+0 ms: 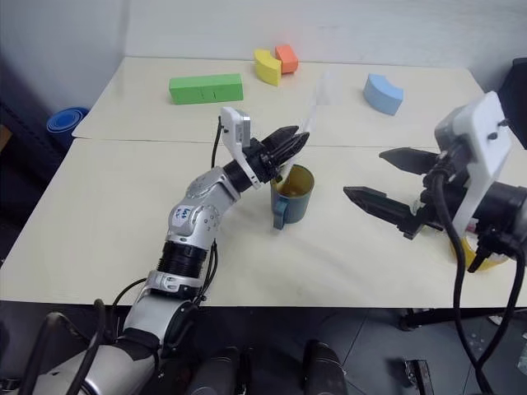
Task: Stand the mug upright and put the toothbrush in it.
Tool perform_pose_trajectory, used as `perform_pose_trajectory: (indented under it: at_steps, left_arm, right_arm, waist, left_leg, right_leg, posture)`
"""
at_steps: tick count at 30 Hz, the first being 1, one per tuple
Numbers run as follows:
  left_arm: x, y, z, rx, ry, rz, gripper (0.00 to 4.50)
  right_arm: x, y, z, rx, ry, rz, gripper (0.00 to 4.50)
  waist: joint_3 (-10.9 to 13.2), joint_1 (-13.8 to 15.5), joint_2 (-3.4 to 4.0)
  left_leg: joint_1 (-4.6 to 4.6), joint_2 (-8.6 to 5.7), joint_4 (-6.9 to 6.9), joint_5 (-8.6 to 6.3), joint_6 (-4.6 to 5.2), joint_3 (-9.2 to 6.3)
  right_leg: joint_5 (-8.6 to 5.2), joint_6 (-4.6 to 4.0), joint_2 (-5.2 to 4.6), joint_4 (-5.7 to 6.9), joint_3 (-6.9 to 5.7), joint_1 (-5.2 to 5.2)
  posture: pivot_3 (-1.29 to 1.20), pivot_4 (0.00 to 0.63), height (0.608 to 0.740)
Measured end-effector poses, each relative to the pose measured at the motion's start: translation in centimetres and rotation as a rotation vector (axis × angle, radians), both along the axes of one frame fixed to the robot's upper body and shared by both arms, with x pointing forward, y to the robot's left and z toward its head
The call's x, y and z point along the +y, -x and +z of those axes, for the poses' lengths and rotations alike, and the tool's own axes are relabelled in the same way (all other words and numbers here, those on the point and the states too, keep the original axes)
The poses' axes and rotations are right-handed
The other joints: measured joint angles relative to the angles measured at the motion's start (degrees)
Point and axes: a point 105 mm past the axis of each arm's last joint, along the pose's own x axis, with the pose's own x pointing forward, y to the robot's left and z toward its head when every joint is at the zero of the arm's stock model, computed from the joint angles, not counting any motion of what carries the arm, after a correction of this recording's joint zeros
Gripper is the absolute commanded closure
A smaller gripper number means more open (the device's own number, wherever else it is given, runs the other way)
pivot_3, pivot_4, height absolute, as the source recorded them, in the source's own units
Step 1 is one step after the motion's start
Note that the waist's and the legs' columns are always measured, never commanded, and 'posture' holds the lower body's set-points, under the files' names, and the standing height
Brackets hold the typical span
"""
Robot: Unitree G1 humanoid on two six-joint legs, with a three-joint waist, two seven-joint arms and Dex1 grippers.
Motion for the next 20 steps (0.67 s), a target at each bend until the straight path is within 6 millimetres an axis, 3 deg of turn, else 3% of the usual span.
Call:
perform_pose_trajectory:
  at_steps: [3,5,9,11,14,20]
  left_arm:
    - [1.4,0.7,1.2,-0.02,-0.005,-0.004,0.66]
    - [4.3,0.9,2.7,-0.04,-0.026,0.032,0.02]
    - [9.1,1.5,4.0,-0.035,-0.119,0.051,0.02]
    - [12.7,2.4,4.7,-0.03,-0.243,0.034,0.02]
    - [15.5,4.7,5.8,-0.089,-0.457,-0.062,0.02]
    - [18.0,7.0,5.1,-0.13,-0.714,-0.217,0.02]
  right_arm:
    - [-0.3,-0.1,-0.4,0.012,0.01,-0.006,0.0]
    - [-0.9,-0.4,-0.4,0.012,0.011,-0.018,0.0]
    - [-1.8,-0.9,-0.9,0.028,0.009,-0.037,0.0]
    - [-2.4,-0.9,-2.1,0.08,0.02,-0.036,0.0]
    - [-3.0,-0.6,-3.0,0.142,0.028,0.007,0.0]
    - [-4.4,-0.4,-3.7,0.204,0.055,0.054,0.0]
  waist:
    - [0.0,-0.12,0.0]
    - [-0.01,-0.4,0.02]
    - [-0.03,-0.52,0.05]
    - [-0.03,-0.53,0.05]
    - [-0.03,-0.2,0.05]
    - [-0.03,-0.23,0.05]
  left_leg:
    - [0.01,0.01,0.0,0.0,0.0,0.0]
    - [0.06,0.03,-0.01,0.0,0.0,0.0]
    - [0.1,0.06,-0.04,0.0,-0.01,-0.02]
    - [0.08,0.05,-0.06,-0.01,-0.03,0.0]
    - [0.07,0.02,-0.05,-0.02,-0.04,-0.01]
    - [0.09,0.04,-0.05,-0.02,-0.06,0.07]
  right_leg:
    - [0.0,0.0,0.0,0.01,0.01,0.0]
    - [0.0,0.0,0.01,0.07,0.03,0.0]
    - [0.0,0.0,0.05,0.14,0.02,-0.01]
    - [0.0,0.0,0.06,0.12,0.01,-0.03]
    - [0.0,0.0,0.06,0.05,-0.04,0.01]
    - [-0.02,-0.02,0.07,-0.07,-0.01,0.05]
  posture:
    - [0.0,0.15,0.74]
    - [0.0,0.15,0.74]
    - [0.0,0.15,0.74]
    - [0.0,0.15,0.74]
    - [0.0,0.15,0.74]
    - [0.0,0.15,0.74]
